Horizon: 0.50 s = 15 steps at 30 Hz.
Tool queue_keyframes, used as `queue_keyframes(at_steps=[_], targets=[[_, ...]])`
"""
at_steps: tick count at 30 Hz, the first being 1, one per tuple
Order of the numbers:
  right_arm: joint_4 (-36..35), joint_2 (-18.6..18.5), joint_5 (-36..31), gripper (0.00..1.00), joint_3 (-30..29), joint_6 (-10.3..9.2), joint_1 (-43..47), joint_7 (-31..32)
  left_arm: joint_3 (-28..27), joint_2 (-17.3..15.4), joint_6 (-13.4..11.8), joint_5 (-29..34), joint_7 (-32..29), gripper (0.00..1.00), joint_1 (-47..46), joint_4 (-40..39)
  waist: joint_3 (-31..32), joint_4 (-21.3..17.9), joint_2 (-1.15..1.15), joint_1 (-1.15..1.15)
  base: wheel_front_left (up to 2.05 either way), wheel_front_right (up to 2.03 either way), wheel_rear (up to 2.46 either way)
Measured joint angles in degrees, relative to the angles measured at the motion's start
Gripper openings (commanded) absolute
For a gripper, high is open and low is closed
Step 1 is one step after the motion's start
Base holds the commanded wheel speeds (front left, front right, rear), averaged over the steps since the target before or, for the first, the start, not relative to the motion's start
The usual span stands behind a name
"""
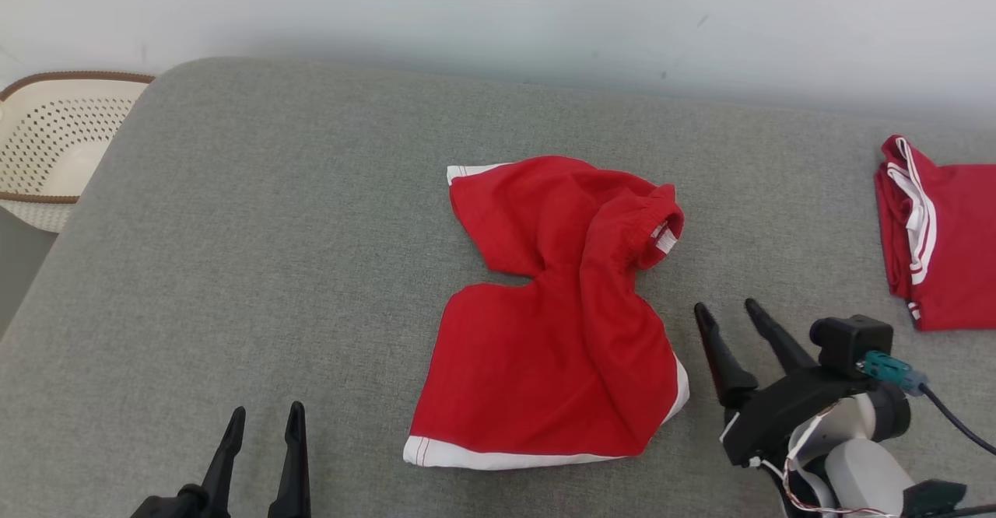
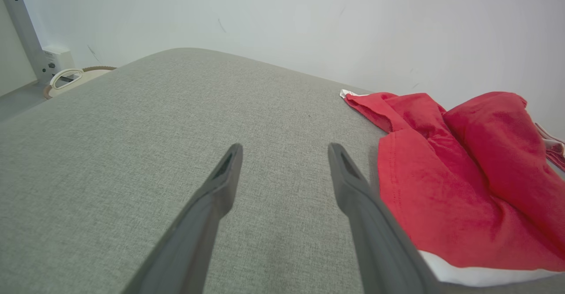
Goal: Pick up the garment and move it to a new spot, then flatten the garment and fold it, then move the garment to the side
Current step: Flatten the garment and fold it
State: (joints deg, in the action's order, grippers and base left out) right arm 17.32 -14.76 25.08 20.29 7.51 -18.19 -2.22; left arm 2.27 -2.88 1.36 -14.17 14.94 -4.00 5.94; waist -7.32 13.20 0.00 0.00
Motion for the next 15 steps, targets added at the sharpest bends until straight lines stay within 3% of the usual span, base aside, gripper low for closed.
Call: queue_keyframes(at_steps=[15], targets=[[10.1,0.5,6.6,1.0,8.1,0.0,-6.2,1.8,0.9,0.0,-0.4,-0.4,0.0,1.0,-0.7,0.4,-1.4,3.4,0.0,0.0,0.0,0.0,0.0]])
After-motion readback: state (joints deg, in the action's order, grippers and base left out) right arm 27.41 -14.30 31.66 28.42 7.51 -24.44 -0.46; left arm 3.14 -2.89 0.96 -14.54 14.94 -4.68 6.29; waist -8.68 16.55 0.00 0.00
